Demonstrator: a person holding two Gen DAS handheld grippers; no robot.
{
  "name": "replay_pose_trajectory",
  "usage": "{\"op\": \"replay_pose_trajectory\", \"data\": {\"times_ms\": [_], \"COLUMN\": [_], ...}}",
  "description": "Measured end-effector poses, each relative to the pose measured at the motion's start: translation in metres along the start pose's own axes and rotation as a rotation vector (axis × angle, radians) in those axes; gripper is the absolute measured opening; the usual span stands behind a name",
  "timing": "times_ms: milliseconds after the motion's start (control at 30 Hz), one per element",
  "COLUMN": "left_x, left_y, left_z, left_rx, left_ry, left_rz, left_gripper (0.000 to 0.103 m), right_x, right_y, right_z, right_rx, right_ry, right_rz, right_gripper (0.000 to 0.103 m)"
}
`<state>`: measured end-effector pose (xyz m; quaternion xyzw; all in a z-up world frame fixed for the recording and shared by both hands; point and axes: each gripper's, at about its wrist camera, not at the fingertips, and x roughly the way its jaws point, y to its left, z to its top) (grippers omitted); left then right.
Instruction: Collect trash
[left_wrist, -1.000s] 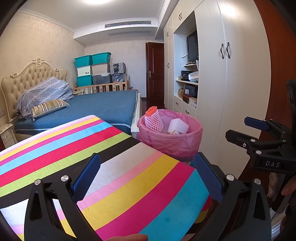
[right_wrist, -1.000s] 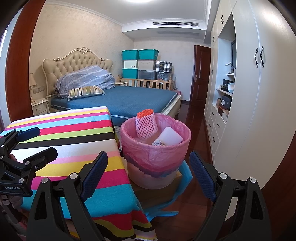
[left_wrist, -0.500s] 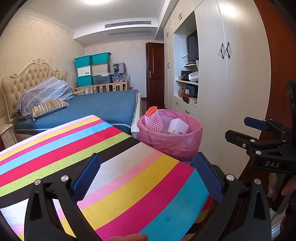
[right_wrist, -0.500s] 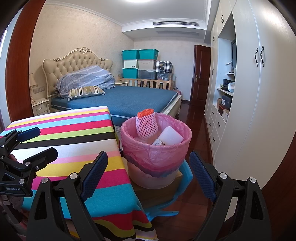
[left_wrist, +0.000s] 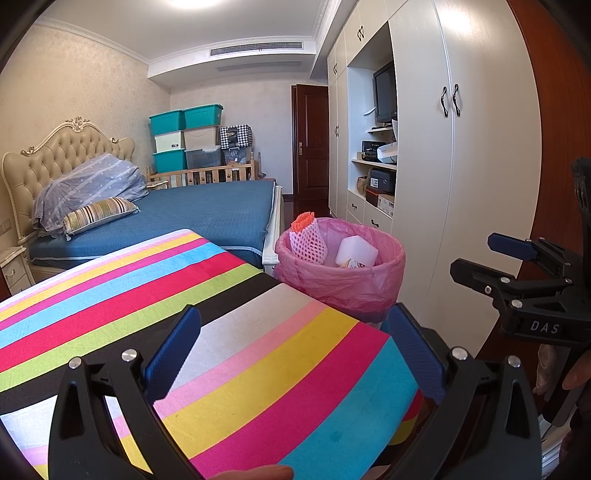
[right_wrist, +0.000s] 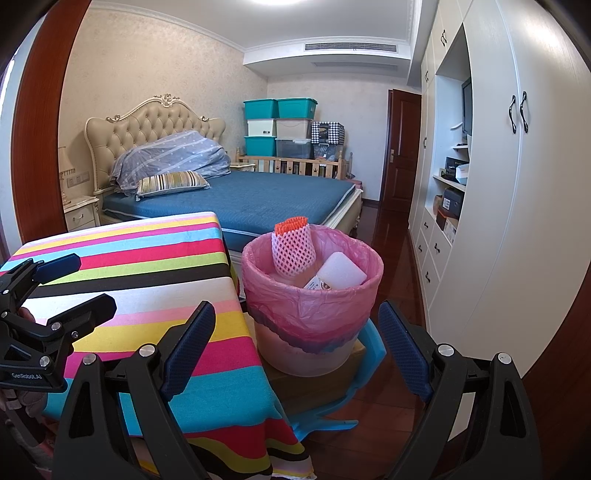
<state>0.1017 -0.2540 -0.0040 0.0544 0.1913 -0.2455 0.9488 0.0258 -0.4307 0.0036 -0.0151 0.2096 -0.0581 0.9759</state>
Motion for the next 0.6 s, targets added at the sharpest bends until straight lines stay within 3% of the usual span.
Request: {"op": "replay_pose_trajectory", "data": {"times_ms": [433, 533, 600], "left_x": [-0.008, -0.019, -0.027], "left_y": [0.013, 0.047, 0.094], "left_z": [-0.001, 0.002, -0.001], "left_rx": [0.027, -0.002, -0.063], "left_ry": [-0.004, 0.022, 0.100], "left_rz": [0.000, 0.050, 0.079], "left_gripper": [0.098, 0.098, 0.098], "right_x": [0.003, 0.010, 0.019], "right_y": [0.011, 0.035, 0.075], "right_z": [0.003, 0.009, 0.013], "right_rx": [0.013, 0.016, -0.052], "right_ry": [0.004, 0.030, 0.062], "right_rz": [0.025, 0.085, 0.151], "right_gripper": [0.084, 0.084, 0.084]}}
